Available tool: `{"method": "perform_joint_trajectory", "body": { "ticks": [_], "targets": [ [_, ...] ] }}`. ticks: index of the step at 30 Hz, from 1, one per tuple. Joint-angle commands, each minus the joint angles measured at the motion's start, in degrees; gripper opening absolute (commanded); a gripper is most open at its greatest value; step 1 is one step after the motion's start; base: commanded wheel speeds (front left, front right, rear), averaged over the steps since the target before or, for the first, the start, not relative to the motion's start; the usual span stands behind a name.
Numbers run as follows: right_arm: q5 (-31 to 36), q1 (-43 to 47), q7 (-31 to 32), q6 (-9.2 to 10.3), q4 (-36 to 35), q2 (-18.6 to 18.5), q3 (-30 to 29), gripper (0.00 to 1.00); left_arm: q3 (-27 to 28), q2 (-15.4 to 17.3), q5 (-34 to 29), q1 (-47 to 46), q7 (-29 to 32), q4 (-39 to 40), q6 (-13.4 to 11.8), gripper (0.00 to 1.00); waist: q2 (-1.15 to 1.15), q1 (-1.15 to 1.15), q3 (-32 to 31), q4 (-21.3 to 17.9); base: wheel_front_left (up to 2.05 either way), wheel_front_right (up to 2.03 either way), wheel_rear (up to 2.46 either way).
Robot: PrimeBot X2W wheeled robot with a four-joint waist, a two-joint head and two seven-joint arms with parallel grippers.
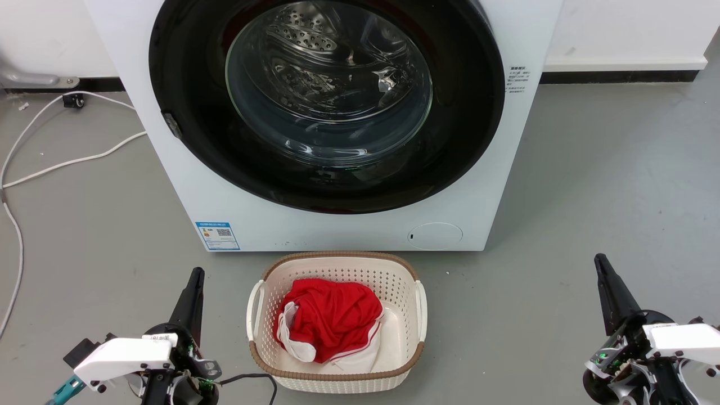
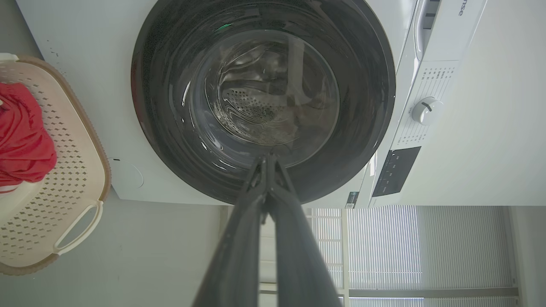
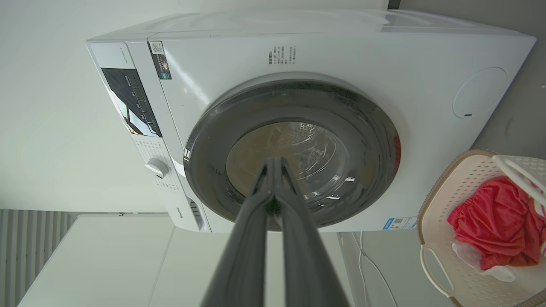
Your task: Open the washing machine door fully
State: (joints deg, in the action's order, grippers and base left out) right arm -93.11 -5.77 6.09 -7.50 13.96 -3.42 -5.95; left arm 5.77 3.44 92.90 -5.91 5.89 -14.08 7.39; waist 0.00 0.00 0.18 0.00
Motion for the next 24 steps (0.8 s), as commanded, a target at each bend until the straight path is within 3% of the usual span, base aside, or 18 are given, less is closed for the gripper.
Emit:
{"method": "perform_joint_trajectory", "body": {
  "ticks": [1,24],
  "targets": [
    [0.43,-0.76,0.13,0.02,0.09,0.18,-0.08,0.00,0.09,-0.01,-0.39,-0.48,0.13,-0.04,0.18,0.00,0.00,0.00,0.00,0.00,0.00,0.00,0.00],
    [0.45,-0.75,0.32,0.02,0.10,0.31,-0.26,0.00,0.34,-0.15,-0.43,-0.52,0.38,-0.05,0.18,0.00,0.00,0.00,0.00,0.00,0.00,0.00,0.00]
  ]
}}
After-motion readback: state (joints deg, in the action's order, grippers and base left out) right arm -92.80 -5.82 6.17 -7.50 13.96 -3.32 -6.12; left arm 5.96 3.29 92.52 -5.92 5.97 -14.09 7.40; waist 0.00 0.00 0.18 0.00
